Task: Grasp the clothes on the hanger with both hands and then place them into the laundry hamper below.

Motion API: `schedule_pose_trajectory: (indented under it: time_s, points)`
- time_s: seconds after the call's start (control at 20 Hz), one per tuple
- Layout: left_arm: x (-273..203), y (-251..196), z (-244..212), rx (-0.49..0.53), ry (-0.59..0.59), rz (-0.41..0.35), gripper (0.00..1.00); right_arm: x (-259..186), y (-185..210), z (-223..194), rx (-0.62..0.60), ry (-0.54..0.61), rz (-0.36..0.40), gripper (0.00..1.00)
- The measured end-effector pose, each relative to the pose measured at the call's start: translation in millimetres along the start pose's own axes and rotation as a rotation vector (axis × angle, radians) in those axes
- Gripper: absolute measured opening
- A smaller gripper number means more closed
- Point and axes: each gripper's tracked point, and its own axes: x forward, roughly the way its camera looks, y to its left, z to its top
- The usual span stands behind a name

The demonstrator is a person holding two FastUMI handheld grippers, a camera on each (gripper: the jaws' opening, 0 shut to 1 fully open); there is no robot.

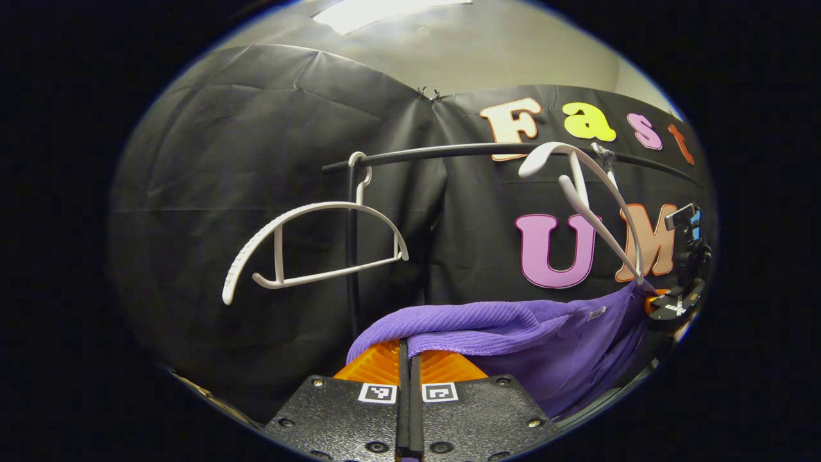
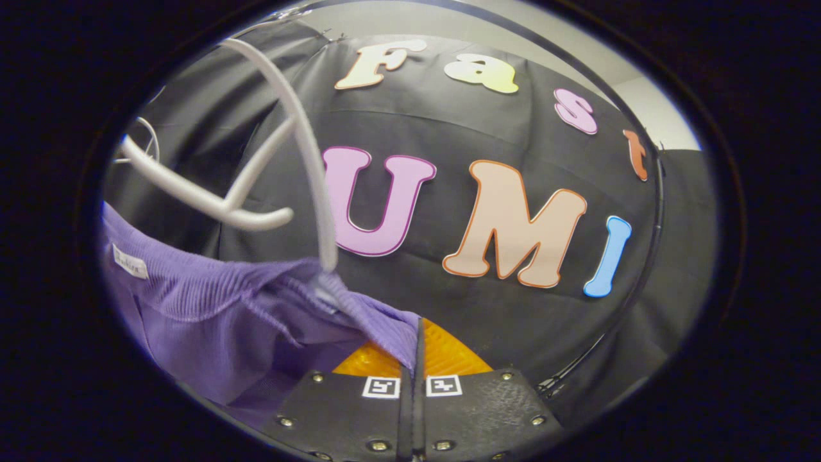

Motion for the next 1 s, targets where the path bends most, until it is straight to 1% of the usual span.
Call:
schedule_pose_trajectory:
  time_s: [0.45, 0.65, 1.0]
  points:
    - [-6, -20, -26, 0.034, 0.044, -0.055, 0.00, -37, 33, -6, -0.037, -0.016, 0.092, 0.01]
    - [-8, -43, -41, 0.037, 0.063, -0.107, 0.00, -55, 54, -5, -0.041, -0.025, 0.145, 0.01]
    - [-5, -89, -71, 0.038, 0.110, -0.223, 0.00, -80, 89, -9, -0.049, -0.024, 0.245, 0.01]
